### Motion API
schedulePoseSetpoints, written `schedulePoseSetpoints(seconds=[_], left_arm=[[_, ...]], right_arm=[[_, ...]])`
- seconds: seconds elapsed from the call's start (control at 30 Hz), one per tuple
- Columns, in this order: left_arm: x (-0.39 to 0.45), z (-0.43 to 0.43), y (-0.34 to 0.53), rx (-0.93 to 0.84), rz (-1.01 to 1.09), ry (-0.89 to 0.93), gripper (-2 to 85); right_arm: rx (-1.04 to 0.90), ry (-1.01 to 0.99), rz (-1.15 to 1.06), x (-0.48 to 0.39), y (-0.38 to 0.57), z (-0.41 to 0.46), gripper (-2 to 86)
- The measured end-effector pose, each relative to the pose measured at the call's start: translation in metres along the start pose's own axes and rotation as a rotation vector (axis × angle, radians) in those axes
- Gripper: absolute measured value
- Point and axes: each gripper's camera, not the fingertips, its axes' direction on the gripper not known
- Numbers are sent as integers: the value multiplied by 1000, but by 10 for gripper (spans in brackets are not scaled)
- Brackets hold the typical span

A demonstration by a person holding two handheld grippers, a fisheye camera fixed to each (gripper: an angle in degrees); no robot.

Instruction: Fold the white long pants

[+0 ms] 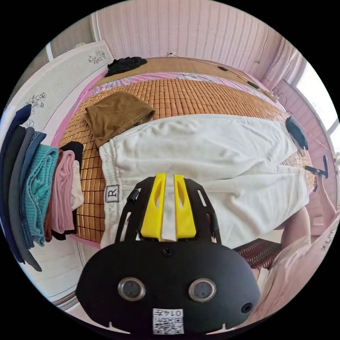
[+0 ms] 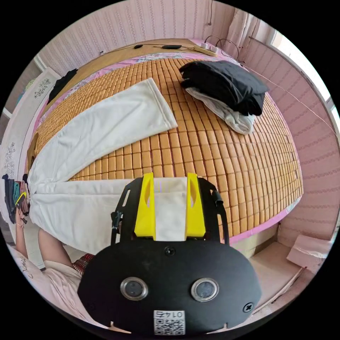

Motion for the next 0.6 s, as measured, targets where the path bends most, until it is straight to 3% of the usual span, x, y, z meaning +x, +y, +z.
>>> schedulePoseSetpoints(seconds=[0.17, 0.27, 0.4, 0.53, 0.6], left_arm=[[90, 61, 23, -108, 42, 132, 44], [112, 87, 25, -96, 45, 79, 38], [105, 91, 25, -148, 15, 128, 13], [78, 64, 24, -92, -49, 144, 1], [43, 44, 14, -15, -121, 87, -2]], right_arm=[[-10, -5, 47, 13, 20, 28, 79], [-33, 49, 17, 9, 3, 32, 72], [-87, 15, 59, 16, -5, 24, 36], [160, 90, -72, -18, -27, -27, 25], [185, 53, -143, -38, -54, -30, 24]])
